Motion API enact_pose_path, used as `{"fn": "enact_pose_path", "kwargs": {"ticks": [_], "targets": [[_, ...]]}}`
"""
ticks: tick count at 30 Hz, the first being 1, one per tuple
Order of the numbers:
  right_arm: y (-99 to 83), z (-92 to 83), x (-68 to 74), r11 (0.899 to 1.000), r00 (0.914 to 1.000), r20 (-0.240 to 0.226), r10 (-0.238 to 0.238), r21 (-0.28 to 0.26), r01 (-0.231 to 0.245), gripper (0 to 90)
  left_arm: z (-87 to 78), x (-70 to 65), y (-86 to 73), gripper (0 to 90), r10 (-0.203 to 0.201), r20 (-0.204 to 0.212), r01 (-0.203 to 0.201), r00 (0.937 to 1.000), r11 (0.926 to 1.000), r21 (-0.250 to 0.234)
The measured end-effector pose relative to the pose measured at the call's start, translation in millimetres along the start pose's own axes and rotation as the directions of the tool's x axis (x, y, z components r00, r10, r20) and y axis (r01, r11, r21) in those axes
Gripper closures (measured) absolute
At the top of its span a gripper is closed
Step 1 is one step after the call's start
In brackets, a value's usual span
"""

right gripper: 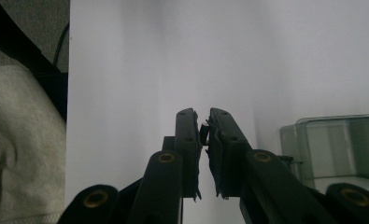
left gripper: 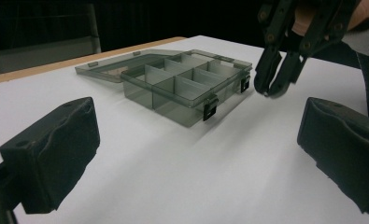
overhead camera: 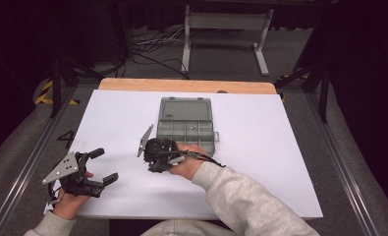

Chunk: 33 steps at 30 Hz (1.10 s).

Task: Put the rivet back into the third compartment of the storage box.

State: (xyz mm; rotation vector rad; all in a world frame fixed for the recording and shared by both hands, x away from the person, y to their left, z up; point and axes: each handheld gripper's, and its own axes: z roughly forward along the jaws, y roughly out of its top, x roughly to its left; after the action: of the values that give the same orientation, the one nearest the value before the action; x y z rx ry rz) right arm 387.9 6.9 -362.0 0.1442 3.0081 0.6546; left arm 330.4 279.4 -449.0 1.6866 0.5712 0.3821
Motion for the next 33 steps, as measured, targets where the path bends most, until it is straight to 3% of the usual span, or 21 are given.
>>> {"fn": "enact_pose_path", "kwargs": {"ticks": [10,20,21,23,33], "targets": [[-0.4,-29.5,-14.7,0.998,0.9989,0.038,0.028,-0.065,-0.026,81.9,0.9,0.4,-0.2,0.0,-0.002,0.002,0.002,1.0,0.9999,0.012],[-7.6,-47.9,-33.8,0.993,0.9948,0.078,0.066,-0.104,-0.057,81.9,0.3,1.2,-0.3,0.0,0.004,-0.002,-0.004,1.0,1.0,0.009],[-8.4,-49.6,-35.1,0.991,0.993,0.078,0.088,-0.104,-0.08,81.9,0.3,1.1,-0.2,0.0,0.004,-0.002,-0.004,1.0,1.0,0.008],[-9.0,-50.3,-37.5,0.992,0.9929,0.088,0.08,-0.109,-0.07,82.0,0.2,1.1,-0.2,0.0,0.004,-0.003,-0.004,1.0,1.0,0.009],[-20.6,-65.3,-60.6,0.984,0.9774,0.15,0.149,-0.12,-0.132,81.9,0.8,0.6,-0.5,0.0,-0.007,-0.001,0.007,1.0,0.9999,0.009]]}}
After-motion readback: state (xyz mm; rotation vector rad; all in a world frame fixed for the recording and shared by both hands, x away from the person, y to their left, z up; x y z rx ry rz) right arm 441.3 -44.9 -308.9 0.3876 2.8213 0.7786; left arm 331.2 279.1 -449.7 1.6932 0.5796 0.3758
